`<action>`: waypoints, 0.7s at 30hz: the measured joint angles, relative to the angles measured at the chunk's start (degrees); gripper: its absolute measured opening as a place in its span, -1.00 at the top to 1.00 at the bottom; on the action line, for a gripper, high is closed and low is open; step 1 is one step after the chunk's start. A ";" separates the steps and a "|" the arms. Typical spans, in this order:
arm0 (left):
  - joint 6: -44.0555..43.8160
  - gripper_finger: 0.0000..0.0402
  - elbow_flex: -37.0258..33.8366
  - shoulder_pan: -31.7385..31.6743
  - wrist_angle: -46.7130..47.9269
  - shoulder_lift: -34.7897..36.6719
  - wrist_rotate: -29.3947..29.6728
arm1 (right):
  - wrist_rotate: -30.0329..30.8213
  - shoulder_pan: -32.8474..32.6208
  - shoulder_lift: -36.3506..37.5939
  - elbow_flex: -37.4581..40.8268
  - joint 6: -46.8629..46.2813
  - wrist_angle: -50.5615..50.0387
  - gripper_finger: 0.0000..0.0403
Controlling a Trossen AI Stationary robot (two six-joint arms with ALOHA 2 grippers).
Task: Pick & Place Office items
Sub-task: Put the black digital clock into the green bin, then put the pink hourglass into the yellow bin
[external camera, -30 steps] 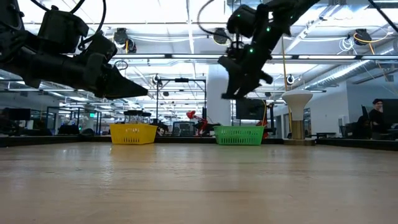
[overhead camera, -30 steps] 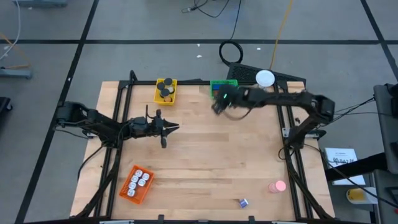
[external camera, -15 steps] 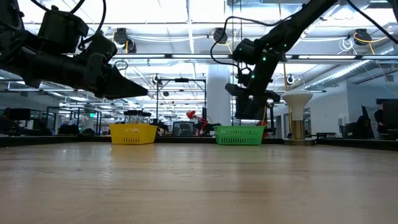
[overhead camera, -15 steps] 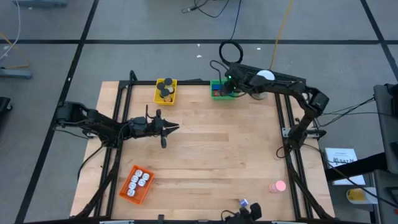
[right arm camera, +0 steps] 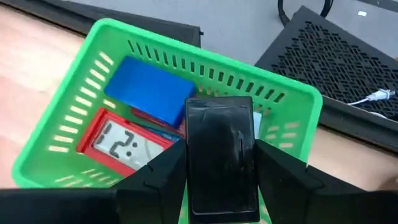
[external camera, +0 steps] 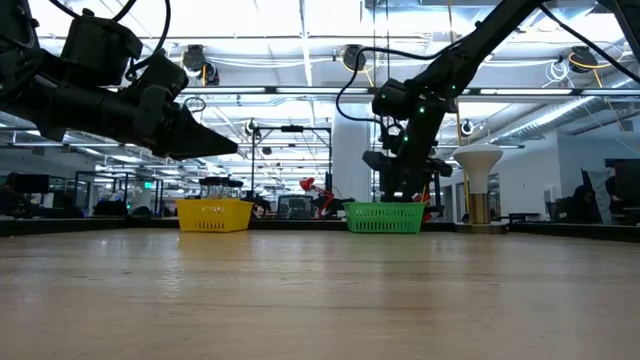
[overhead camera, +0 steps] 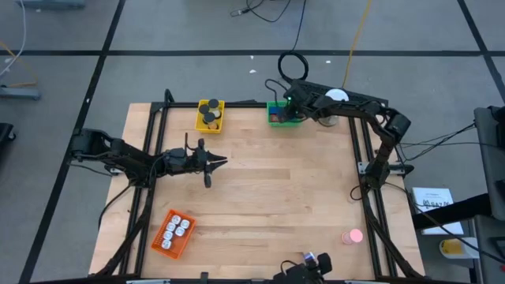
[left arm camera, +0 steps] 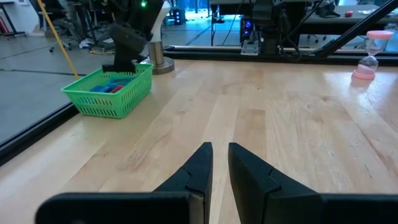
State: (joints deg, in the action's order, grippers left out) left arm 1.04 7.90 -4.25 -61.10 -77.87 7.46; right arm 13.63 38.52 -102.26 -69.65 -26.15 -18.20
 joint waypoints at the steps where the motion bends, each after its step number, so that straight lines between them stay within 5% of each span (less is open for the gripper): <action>1: 0.00 0.76 0.00 0.00 0.01 0.00 0.00 | 0.05 0.03 0.00 -0.02 -0.01 0.23 0.14; 14: 0.00 0.76 0.00 0.00 0.02 0.00 0.00 | 1.53 0.03 0.48 -0.01 2.14 -0.34 0.07; 21: 0.00 0.76 0.00 0.00 0.02 0.00 0.00 | 1.26 -5.30 10.22 -0.04 9.23 -8.87 0.27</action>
State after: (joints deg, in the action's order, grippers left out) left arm 1.04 7.90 -4.25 -61.08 -77.87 7.46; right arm 14.89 33.23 -92.04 -69.69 -16.91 -27.06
